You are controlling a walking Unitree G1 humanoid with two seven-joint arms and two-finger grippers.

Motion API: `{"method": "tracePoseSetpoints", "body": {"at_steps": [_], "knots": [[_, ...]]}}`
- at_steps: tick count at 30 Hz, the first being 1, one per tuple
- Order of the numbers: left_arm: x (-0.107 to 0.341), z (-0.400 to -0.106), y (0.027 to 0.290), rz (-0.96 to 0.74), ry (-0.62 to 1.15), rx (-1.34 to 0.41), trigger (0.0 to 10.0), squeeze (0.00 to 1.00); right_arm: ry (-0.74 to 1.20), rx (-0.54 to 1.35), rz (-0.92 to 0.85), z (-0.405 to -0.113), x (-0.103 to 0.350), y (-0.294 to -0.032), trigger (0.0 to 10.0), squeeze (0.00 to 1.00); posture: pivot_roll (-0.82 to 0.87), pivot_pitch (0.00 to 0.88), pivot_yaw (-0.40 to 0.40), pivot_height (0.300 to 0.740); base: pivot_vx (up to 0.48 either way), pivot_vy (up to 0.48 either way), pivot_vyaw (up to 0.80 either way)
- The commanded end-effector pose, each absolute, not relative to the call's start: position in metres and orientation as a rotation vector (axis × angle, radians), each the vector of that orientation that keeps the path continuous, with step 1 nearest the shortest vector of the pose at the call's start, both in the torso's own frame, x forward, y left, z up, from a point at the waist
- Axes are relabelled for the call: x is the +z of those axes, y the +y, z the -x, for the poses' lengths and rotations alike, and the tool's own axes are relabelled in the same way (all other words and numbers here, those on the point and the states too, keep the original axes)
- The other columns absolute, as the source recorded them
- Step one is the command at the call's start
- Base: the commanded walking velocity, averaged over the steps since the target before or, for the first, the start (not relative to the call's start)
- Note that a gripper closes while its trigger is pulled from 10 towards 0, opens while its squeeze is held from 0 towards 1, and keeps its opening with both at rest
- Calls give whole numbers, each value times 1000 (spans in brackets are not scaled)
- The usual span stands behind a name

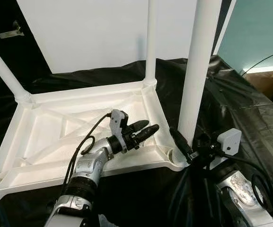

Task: Building children table

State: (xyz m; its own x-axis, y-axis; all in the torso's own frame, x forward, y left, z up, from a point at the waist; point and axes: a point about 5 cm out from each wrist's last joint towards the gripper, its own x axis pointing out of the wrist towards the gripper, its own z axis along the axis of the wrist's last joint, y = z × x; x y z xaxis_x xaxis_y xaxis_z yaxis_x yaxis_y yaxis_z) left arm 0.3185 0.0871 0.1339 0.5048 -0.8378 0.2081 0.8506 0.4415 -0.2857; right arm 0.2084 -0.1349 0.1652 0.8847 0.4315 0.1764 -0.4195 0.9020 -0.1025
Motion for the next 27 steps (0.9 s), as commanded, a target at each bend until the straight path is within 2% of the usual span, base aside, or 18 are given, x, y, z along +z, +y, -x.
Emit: {"method": "tracePoseSetpoints", "body": {"at_steps": [1, 6, 9, 11, 13, 16, 21, 22, 23, 24, 25, 27], "knots": [[152, -323, 89, 434, -114, -1063, 10000, 0, 12, 388, 82, -210, 128, -143, 10000, 0, -183, 36, 49, 740, 0, 0, 0], [177, -325, 92, 521, -225, -1081, 10000, 0, -30, 412, 89, -218, 137, -136, 10000, 0, -187, 36, 53, 740, 0, 0, 0], [224, -321, 99, 682, -422, -1178, 10000, 0, -74, 437, 102, -224, 151, -132, 10000, 0, -184, 29, 49, 740, 0, 0, 0], [239, -315, 104, 725, -495, -1252, 10000, 0, -80, 431, 112, -226, 155, -134, 10000, 0, -184, 26, 49, 740, 0, 0, 0], [244, -310, 107, 720, -527, -1306, 10000, 0, -75, 417, 123, -228, 156, -135, 10000, 0, -185, 24, 48, 740, 0, 0, 0], [241, -294, 112, 606, -536, -1458, 10000, 0, -76, 344, 134, -237, 163, -144, 10000, 0, -183, 15, 47, 740, 0, 0, 0], [227, -290, 108, 509, -479, -1491, 10000, 0, -79, 312, 136, -245, 170, -148, 10000, 0, -185, 11, 45, 740, 0, 0, 0], [216, -288, 101, 407, -436, -1495, 10000, 43, -76, 300, 159, -251, 176, -149, 10000, 0, -183, 11, 43, 740, 0, 0, 0], [216, -288, 101, 407, -436, -1495, 10000, 43, -76, 300, 159, -251, 176, -149, 10000, 0, -183, 11, 43, 740, 0, 0, 0], [213, -290, 96, 356, -420, -1473, 10000, 357, -75, 312, 184, -252, 179, -147, 10000, 0, -182, 11, 42, 740, 0, 0, 0], [212, -293, 92, 334, -411, -1447, 10000, 620, -77, 326, 204, -252, 180, -144, 10000, 0, -182, 11, 42, 740, 0, 0, 0], [213, -295, 89, 330, -402, -1431, 10000, 620, -77, 335, 217, -253, 182, -143, 10000, 0, -179, 12, 40, 740, 0, 0, 0]]}}
